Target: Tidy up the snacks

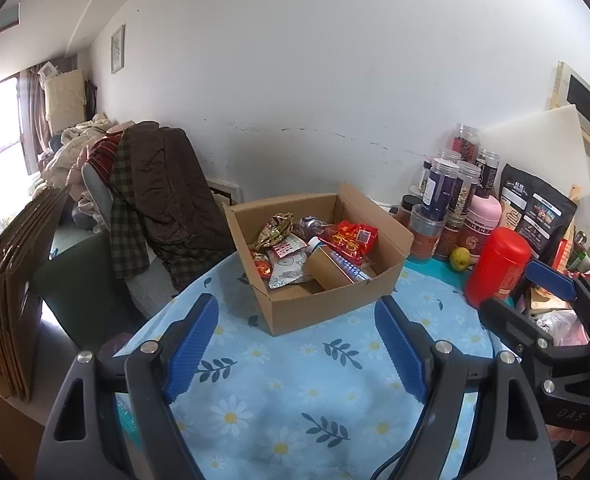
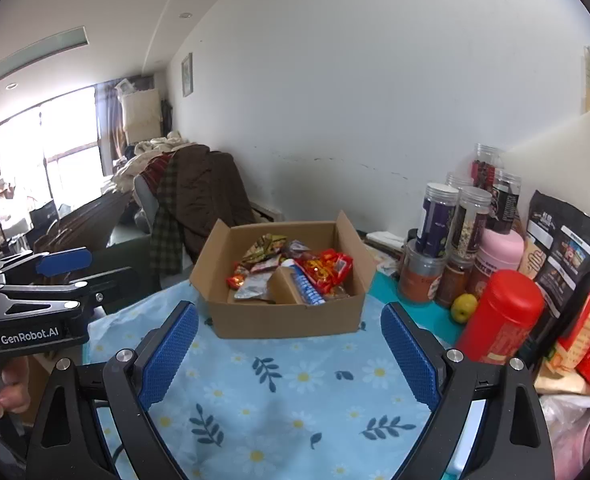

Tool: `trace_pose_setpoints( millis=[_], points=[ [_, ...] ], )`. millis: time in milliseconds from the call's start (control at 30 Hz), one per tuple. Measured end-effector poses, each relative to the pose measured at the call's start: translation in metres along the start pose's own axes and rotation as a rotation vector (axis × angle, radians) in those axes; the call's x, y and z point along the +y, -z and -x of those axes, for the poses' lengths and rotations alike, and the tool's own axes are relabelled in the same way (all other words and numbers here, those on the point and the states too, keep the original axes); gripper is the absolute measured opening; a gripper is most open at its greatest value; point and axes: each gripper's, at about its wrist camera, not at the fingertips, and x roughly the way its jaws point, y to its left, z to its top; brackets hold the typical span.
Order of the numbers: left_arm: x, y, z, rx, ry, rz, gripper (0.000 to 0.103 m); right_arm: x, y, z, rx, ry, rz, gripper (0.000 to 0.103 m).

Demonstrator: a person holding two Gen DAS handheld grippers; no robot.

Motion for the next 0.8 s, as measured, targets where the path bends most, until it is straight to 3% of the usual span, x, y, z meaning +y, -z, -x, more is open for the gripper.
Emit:
trace_pose_setpoints(
  millis=[800],
  points=[
    [-0.015, -0.003, -0.009, 0.027, 0.037, -0.015, 0.081, -0.011, 0.001, 0.002, 0.010, 0.007, -0.017, 0.094]
  ],
)
